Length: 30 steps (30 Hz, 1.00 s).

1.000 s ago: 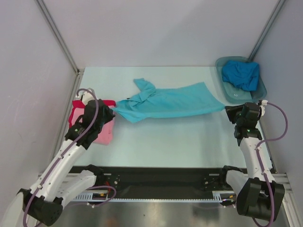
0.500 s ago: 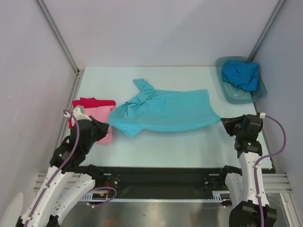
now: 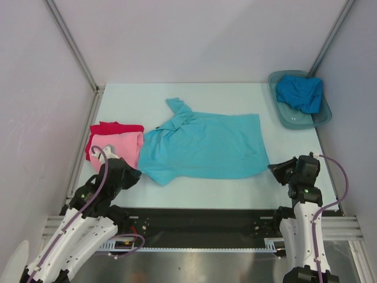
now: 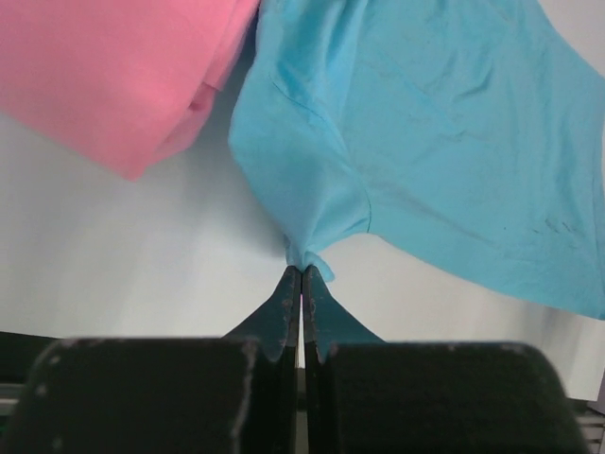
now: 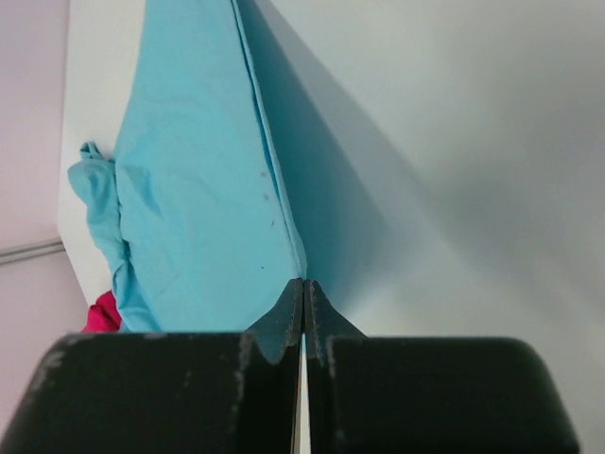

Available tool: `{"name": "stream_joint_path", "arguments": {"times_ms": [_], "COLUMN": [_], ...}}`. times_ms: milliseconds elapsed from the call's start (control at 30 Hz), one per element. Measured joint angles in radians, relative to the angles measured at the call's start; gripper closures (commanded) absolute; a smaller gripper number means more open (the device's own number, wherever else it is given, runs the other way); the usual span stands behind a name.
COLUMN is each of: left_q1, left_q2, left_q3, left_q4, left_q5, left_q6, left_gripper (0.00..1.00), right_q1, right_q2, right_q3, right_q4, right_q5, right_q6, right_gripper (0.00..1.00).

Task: Fold and stack the t-shirts
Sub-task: Flatten the tshirt out

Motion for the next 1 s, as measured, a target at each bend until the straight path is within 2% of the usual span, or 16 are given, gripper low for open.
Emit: {"name": "stream_joint_path", "arguments": {"times_ms": [67,100,133,167,200,233,333,467,700,867,1000], "left_q1": [-0.005,-0.007,-0.008,-0.008,-0.008,-0.009,-0.009,-0.011,-0.011,-0.012,-0.013], "left_q2": [0.02,0.03,0.039,0.047,0.055,0.064,0.079,0.076,0.105,0.359,0.645], "left_q3": [0.0,0.0,0.0,0.0,0.0,0.0,-0.011,-0.034,-0.041,0.043,0.208], "left_q4": [-0.001,-0.002,-0.002,-0.002,-0.001,0.001,0.01,0.013,0.058,0.223,0.417], "left_q5": [-0.002,-0.005,-0.009,-0.012,-0.017,-0.022,-0.028,-0.035,-0.056,-0.064,-0.063], "left_q6": [-0.011,-0.017,-0.023,-0.027,-0.033,-0.04,-0.047,-0.054,-0.059,-0.005,0.089], "left_gripper": [0.91,0.86,0.75,0.71,0.68,0.64,0.56,0.53,0.54,0.53,0.53], "right_q1": [0.0,0.0,0.0,0.0,0.0,0.0,0.0,0.0,0.007,0.072,0.146], "right_q2": [-0.002,-0.002,0.001,0.002,0.005,0.008,0.011,0.009,0.042,0.284,0.525], "right_q3": [-0.007,-0.008,-0.01,-0.011,-0.011,-0.011,-0.013,-0.013,-0.008,0.081,0.252], "right_q4": [-0.009,-0.01,-0.011,-0.011,-0.01,-0.009,-0.007,-0.007,0.036,0.155,0.245], "right_q5": [0.0,0.0,0.0,0.0,-0.001,-0.002,-0.006,-0.008,-0.008,-0.004,0.023], "right_q6": [-0.006,-0.007,-0.013,-0.013,-0.023,-0.023,-0.043,-0.053,-0.04,-0.011,-0.003], "right_gripper": [0.98,0.94,0.83,0.78,0.63,0.36,0.23,0.22,0.23,0.23,0.24]}}
